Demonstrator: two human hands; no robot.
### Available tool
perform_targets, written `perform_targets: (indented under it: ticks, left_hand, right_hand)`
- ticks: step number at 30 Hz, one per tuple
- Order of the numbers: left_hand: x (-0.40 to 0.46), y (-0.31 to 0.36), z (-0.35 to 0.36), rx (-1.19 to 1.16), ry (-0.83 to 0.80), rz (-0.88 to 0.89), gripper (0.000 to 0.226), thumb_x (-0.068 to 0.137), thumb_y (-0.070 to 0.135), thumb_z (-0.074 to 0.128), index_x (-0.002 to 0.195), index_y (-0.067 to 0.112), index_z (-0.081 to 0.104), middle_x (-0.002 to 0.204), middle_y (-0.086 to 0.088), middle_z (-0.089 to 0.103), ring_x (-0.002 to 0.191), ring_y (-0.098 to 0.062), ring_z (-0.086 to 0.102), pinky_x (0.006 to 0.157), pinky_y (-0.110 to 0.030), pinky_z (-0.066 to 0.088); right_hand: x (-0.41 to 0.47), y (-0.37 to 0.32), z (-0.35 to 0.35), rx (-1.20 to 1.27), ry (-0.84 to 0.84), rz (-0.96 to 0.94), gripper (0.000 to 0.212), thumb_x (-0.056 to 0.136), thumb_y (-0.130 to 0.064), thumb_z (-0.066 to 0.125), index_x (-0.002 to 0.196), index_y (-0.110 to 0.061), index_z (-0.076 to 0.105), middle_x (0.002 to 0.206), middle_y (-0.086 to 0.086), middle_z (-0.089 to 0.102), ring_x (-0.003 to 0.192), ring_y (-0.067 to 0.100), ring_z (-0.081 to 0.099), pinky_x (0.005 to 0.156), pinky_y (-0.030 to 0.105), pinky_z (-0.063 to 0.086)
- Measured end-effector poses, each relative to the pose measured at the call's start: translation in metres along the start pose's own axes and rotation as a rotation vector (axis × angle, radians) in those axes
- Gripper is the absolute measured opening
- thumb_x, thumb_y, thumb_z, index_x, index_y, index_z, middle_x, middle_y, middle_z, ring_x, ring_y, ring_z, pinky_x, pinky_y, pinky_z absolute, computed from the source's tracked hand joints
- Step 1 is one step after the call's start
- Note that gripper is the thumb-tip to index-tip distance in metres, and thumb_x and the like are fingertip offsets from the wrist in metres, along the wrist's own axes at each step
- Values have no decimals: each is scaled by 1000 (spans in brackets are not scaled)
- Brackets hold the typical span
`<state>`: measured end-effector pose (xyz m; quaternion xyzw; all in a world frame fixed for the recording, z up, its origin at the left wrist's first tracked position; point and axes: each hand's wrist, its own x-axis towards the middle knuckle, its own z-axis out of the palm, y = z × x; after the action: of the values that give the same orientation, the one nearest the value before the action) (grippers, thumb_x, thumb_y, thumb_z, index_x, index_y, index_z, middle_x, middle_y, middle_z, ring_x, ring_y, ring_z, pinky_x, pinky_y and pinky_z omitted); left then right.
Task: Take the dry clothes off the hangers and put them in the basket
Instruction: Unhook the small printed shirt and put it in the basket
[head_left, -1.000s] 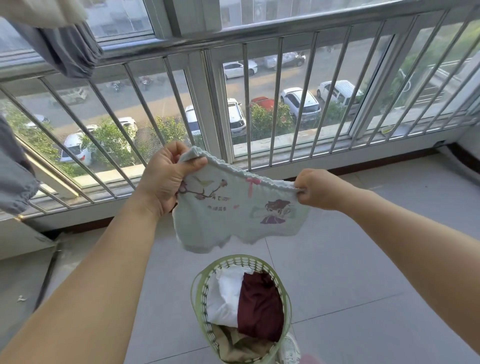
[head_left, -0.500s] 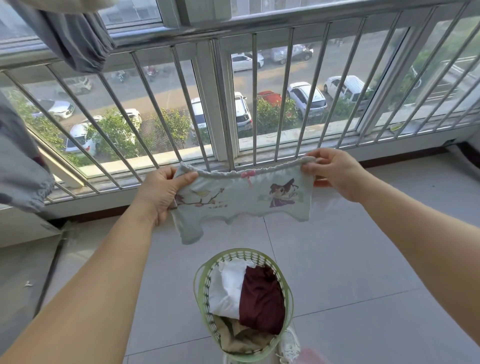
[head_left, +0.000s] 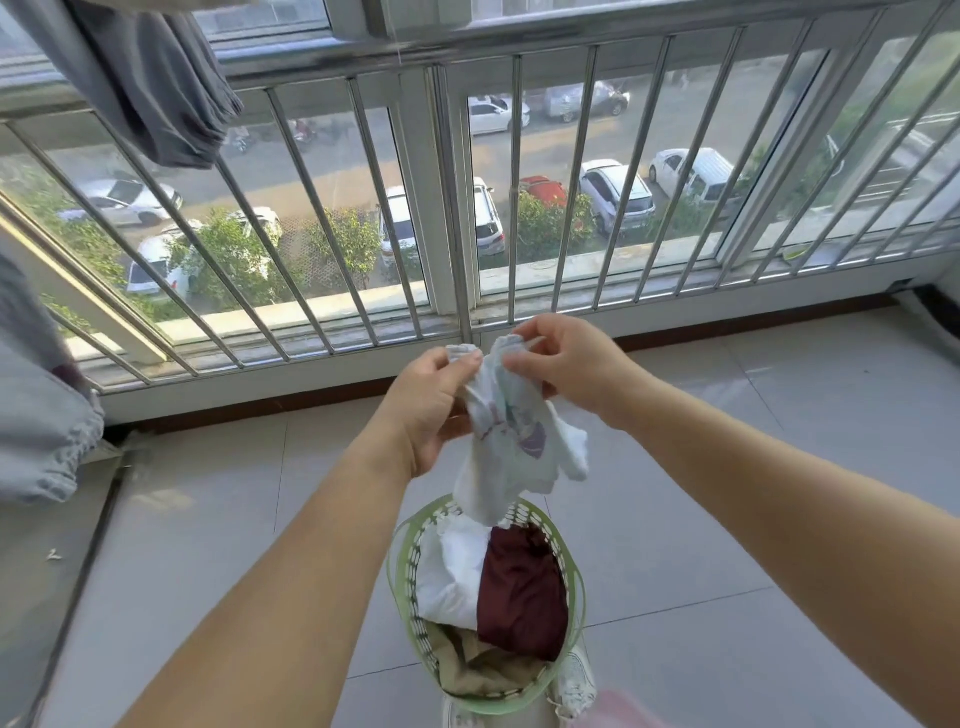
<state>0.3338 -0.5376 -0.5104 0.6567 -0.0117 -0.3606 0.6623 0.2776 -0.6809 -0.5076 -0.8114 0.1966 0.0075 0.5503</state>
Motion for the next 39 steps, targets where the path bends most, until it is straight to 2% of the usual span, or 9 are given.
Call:
perform_targets:
  ticks: [5, 9, 11, 14, 16, 19, 21, 30, 39]
  left_hand:
    - [-10, 6, 4, 35, -61, 27, 48, 96, 51, 30, 88, 13, 59, 72, -2, 65, 61, -20, 66, 57, -31, 54]
    - [-12, 5, -4, 126, -34, 112, 31, 100, 31, 35, 92, 11, 57, 86, -9, 62, 64, -23, 67, 60, -30, 55]
    - [-6, 3, -13, 385, 95, 296, 8, 91, 20, 56, 94, 14, 51, 87, -6, 52, 65, -17, 60, 61, -25, 51]
    - [4, -1, -28, 929, 134, 405, 60, 74, 20, 73, 126, 25, 43, 109, -2, 32, 98, -13, 40, 91, -24, 39]
    - [6, -5, -33, 1119, 71, 310, 69, 68, 27, 76, 128, 35, 44, 122, -2, 28, 117, -19, 31, 106, -35, 29]
    - [8, -10, -36, 1160, -44, 287, 17, 69, 28, 71, 82, 25, 61, 107, -1, 47, 109, -27, 44, 89, -36, 40]
    - [9, -13, -40, 1129, -83, 337, 20, 74, 17, 63, 62, 20, 48, 78, 2, 48, 85, -29, 51, 67, -32, 36]
    - [10, -13, -52, 1109, -47, 333, 19, 84, 4, 52, 91, 20, 60, 81, 2, 58, 77, -15, 51, 62, -22, 37]
    - [26, -54, -76, 1150, -53, 239, 7, 82, 15, 64, 83, 9, 64, 72, 0, 55, 71, -16, 46, 53, -13, 29]
  right_hand:
    - [-3, -10, 9, -222, -68, -121, 50, 73, -39, 75, 112, -15, 55, 84, 0, 60, 74, 15, 56, 71, 31, 50]
    - [-2, -11, 7, -268, 4, -199, 23, 82, -20, 69, 102, -18, 57, 79, 0, 57, 72, 15, 52, 73, 34, 49]
    - [-2, -13, 5, -221, -19, -218, 14, 84, -12, 65, 93, -20, 58, 75, -1, 56, 72, 15, 52, 73, 37, 50]
    - [-5, -17, 3, -172, -115, -218, 12, 83, -9, 65, 89, -19, 61, 76, 2, 58, 73, 16, 53, 71, 37, 51]
    - [-6, -19, 1, -146, -163, -213, 11, 84, -8, 64, 90, -18, 62, 79, 5, 59, 74, 16, 53, 73, 33, 51]
    - [-6, -18, -2, -132, -200, -214, 13, 85, -6, 63, 87, -19, 63, 79, 7, 60, 72, 15, 52, 70, 31, 49]
    - [-4, -14, -6, -165, -194, -213, 16, 84, -6, 62, 85, -22, 63, 71, 0, 57, 64, 8, 48, 62, 21, 41]
    - [6, 2, -4, -478, -173, -150, 34, 84, -5, 56, 115, -20, 59, 79, -7, 53, 68, 5, 48, 57, 11, 37]
    - [14, 41, 21, -587, -279, -24, 20, 83, -5, 54, 95, -18, 63, 77, -4, 55, 70, 12, 47, 53, 16, 35]
